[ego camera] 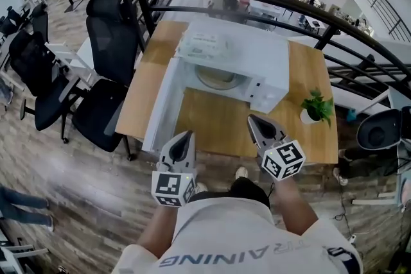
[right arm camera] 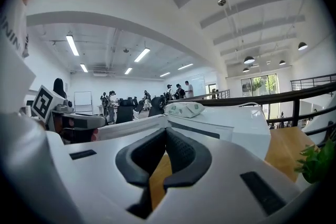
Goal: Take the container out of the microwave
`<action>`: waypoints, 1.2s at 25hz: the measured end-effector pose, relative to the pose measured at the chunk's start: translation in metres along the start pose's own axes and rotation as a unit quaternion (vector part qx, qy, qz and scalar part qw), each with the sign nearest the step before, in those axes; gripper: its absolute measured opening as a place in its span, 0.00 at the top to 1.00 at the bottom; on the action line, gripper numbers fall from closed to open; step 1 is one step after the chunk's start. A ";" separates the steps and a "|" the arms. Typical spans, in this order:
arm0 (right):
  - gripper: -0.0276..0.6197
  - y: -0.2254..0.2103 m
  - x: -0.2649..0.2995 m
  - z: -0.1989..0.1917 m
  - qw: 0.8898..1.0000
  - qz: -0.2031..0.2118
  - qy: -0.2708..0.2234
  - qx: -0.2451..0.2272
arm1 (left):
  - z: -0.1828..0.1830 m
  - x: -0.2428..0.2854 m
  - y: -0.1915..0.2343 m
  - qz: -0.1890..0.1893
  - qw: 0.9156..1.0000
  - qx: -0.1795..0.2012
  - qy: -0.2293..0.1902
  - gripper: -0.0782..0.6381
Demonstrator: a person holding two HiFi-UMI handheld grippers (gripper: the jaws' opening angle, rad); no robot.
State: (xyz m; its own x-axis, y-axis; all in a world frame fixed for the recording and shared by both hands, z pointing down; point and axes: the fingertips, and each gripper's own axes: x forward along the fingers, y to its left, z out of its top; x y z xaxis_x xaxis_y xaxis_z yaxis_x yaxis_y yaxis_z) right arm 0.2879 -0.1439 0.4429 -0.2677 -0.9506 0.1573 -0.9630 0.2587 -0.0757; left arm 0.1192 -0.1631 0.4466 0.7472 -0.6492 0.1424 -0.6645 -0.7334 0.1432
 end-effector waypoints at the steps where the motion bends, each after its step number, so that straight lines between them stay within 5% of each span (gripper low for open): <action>1: 0.93 -0.001 0.006 0.000 1.000 0.005 0.002 -0.001 | 0.000 0.002 0.001 0.002 1.000 0.000 0.000 0.85; 18: 0.93 -0.017 0.096 -0.023 0.990 0.050 0.096 -0.092 | 0.004 0.020 0.014 0.041 0.999 -0.010 -0.006 0.85; 30: 0.93 -0.043 0.174 -0.072 0.982 0.005 0.166 -0.090 | -0.005 0.014 0.020 0.040 0.999 -0.026 0.000 0.85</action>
State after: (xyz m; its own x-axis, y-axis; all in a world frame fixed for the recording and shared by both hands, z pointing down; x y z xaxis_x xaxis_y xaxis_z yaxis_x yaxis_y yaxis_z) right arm 0.2808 -0.3079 0.5449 -0.2438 -0.8468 0.4728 -0.9422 0.3223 0.0913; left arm 0.1168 -0.1859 0.4562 0.6911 -0.7059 0.1550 -0.7223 -0.6673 0.1817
